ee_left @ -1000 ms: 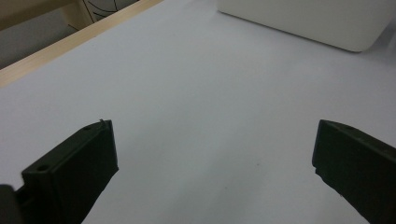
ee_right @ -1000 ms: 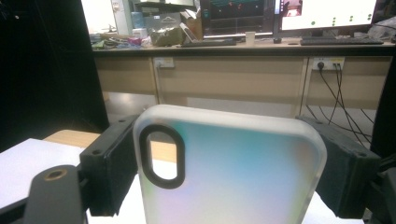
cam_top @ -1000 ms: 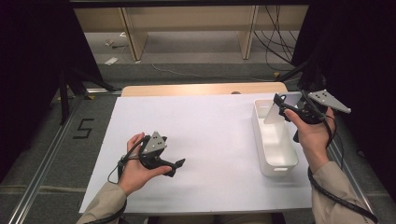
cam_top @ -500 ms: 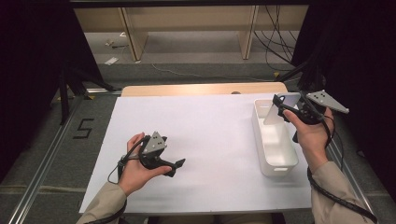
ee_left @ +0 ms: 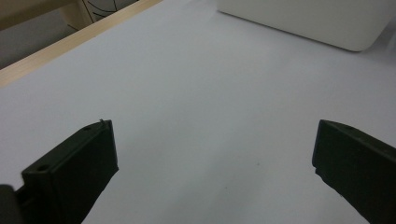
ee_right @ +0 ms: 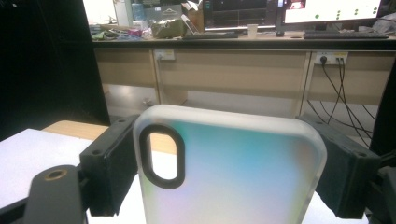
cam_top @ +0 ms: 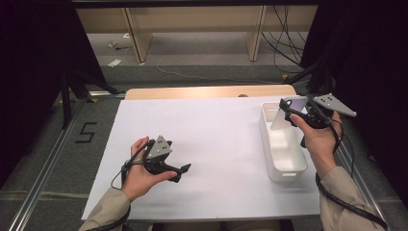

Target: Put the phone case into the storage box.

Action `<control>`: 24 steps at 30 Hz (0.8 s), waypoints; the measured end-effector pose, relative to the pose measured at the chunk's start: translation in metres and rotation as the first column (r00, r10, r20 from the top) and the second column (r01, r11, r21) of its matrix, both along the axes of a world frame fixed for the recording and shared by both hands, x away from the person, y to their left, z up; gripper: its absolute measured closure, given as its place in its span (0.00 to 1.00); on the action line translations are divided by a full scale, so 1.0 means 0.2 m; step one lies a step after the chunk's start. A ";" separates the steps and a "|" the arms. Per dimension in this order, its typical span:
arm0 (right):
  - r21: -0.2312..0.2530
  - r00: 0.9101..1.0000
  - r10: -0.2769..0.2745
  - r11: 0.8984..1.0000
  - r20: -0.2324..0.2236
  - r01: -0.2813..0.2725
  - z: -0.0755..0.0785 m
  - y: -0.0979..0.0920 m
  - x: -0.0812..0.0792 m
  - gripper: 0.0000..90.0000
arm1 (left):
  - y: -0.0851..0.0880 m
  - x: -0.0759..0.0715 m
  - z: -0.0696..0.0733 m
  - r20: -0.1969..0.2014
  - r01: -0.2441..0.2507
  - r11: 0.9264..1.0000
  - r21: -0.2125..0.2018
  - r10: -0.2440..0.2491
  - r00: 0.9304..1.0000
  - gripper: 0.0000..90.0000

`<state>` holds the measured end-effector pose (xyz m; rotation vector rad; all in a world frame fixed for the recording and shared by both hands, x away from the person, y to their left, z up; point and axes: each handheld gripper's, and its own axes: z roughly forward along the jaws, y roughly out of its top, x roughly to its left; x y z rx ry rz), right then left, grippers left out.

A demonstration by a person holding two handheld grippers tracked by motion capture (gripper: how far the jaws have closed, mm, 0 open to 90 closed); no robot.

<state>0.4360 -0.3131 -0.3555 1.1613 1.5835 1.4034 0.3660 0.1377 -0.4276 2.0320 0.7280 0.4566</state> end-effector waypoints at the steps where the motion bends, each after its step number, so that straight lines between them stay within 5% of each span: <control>1: 0.000 1.000 0.000 1.000 -0.001 0.000 0.00 0.00 0.00 0.21 | 0.00 0.00 0.00 0.000 0.001 1.000 0.001 -0.001 1.000 0.00; 24: -0.010 1.000 0.003 1.000 -0.025 -0.003 -0.03 0.01 0.04 0.21 | 0.00 0.01 0.00 -0.002 0.004 1.000 0.001 -0.004 1.000 0.00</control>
